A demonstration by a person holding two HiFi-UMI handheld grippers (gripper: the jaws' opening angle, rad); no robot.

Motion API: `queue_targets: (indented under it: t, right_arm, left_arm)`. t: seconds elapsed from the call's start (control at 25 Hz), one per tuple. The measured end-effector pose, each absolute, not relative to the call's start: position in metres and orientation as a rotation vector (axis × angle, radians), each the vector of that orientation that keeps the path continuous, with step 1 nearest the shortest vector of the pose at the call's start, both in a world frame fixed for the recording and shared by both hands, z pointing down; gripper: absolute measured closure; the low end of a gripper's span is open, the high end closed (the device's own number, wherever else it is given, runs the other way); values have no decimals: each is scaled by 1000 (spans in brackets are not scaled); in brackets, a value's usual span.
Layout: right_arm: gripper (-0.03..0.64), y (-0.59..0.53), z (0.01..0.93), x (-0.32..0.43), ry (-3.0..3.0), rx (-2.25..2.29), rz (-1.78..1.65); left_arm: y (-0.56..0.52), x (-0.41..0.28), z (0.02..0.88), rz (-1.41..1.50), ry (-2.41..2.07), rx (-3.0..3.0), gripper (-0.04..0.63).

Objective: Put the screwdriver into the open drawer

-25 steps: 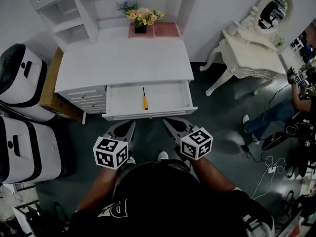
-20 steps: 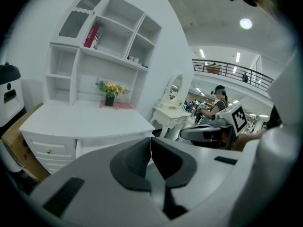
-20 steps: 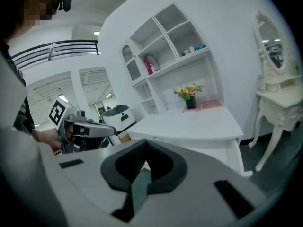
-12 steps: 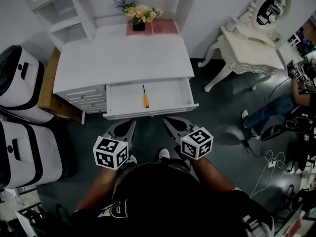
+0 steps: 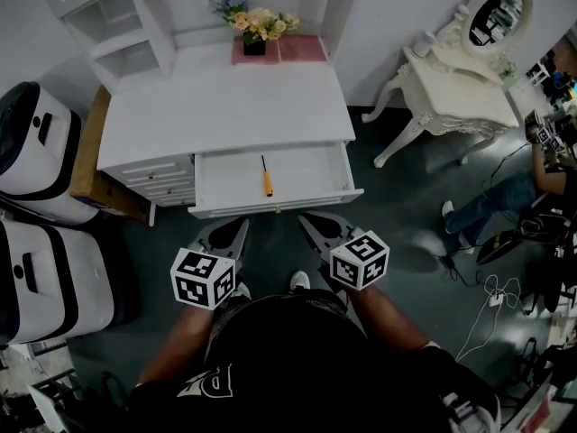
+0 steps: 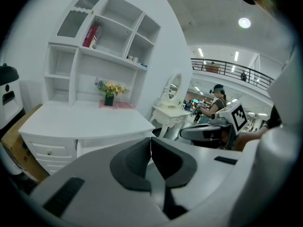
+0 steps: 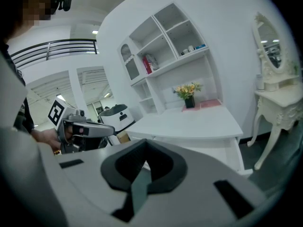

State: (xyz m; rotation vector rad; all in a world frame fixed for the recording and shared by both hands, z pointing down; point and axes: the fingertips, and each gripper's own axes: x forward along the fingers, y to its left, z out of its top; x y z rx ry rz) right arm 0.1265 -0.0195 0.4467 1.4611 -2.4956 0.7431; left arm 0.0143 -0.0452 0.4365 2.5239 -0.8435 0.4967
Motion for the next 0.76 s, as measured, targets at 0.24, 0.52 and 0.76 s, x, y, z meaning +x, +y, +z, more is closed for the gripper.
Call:
queue_targets:
  t: [0.24, 0.52, 0.76]
  right_arm:
    - [609, -18, 447, 126, -2494, 1458, 739]
    - [609, -16, 447, 128, -2491, 1457, 742]
    - [609, -17, 448, 129, -2489, 1457, 742]
  left_arm:
    - [-44, 15, 436, 491, -843, 2526, 580]
    - [-43, 17, 436, 495, -844, 2526, 580]
    - [-43, 18, 436, 492, -846, 2528, 580]
